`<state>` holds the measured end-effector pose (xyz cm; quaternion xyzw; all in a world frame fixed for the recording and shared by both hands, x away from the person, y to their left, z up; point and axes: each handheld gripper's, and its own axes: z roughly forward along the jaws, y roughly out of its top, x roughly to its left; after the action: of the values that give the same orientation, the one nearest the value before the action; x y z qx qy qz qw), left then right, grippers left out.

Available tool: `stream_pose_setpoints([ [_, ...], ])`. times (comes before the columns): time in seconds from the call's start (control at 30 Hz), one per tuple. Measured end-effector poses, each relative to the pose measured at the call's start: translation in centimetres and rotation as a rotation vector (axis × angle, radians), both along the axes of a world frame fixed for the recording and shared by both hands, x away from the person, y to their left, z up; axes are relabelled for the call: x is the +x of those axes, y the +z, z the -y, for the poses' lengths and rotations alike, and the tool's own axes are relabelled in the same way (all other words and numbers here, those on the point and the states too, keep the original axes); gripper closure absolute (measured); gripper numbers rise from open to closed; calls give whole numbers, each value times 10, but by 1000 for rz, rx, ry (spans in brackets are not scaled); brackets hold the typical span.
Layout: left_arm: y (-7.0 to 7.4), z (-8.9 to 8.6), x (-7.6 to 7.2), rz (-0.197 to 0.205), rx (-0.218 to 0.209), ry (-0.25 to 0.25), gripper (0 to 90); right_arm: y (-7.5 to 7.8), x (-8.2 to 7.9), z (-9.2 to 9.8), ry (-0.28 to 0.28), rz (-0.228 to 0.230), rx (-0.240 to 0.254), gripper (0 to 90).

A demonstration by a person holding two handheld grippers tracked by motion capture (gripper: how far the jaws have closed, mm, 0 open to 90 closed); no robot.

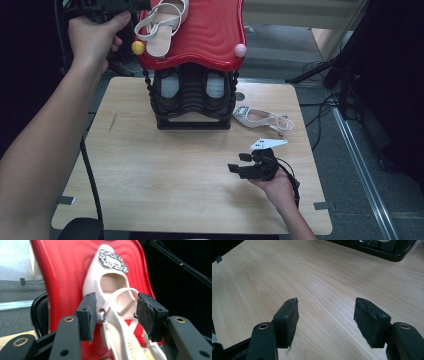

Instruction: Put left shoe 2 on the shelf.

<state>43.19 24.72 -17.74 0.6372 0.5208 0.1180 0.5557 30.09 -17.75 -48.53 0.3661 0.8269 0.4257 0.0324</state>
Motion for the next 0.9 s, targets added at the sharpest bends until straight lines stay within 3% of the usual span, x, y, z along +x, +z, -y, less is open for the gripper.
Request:
stream_pose_setpoints([
  [0.43, -20, -34, -2, -33, -15, 47, 509, 0, 1, 0, 1, -3, -4, 375],
  [0.7, -48, -58, -12, -24, -20, 93, 497, 0, 1, -1, 2, -2, -4, 375],
  [0.9, -76, -74, -15, -61, -36, 102, 491, 0, 1, -1, 3, -4, -2, 375],
])
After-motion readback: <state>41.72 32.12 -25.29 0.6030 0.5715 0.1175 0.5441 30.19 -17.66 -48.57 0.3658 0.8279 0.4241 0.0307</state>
